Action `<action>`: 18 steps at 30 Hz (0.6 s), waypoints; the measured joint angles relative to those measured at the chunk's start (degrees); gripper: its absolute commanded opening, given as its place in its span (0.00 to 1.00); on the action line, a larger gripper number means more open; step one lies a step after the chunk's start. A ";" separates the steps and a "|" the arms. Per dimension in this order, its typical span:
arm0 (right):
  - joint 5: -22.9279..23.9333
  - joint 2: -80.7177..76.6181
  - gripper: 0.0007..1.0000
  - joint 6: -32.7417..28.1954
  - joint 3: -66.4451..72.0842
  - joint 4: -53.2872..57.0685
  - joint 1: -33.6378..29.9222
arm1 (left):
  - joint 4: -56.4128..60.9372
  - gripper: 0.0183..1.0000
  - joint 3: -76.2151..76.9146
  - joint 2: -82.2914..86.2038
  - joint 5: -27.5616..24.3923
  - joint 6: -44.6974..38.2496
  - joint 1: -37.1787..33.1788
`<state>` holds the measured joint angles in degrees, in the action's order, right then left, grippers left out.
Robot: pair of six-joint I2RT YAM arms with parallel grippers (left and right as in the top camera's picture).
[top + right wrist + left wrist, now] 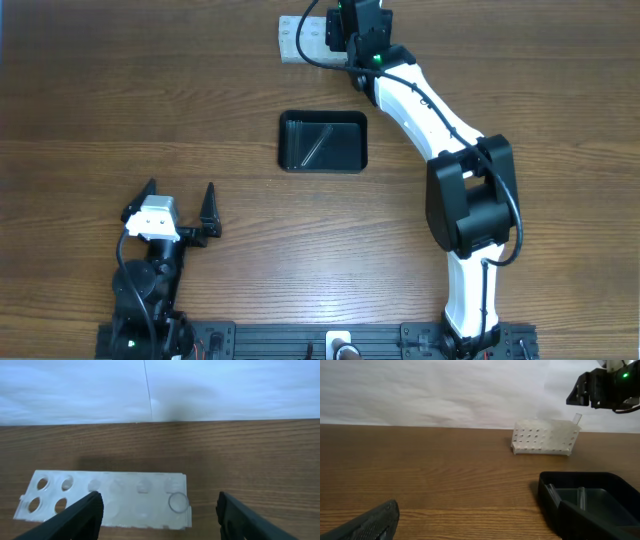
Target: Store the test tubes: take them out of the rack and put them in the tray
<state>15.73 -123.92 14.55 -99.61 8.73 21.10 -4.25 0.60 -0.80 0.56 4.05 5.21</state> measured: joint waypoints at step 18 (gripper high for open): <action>1.38 -6.23 0.41 -1.53 0.11 -5.60 -1.97 | 0.02 1.00 0.00 0.00 0.00 0.00 0.00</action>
<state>17.10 -130.15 13.02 -99.50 3.14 19.14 -4.23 0.60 -0.80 0.56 4.05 5.21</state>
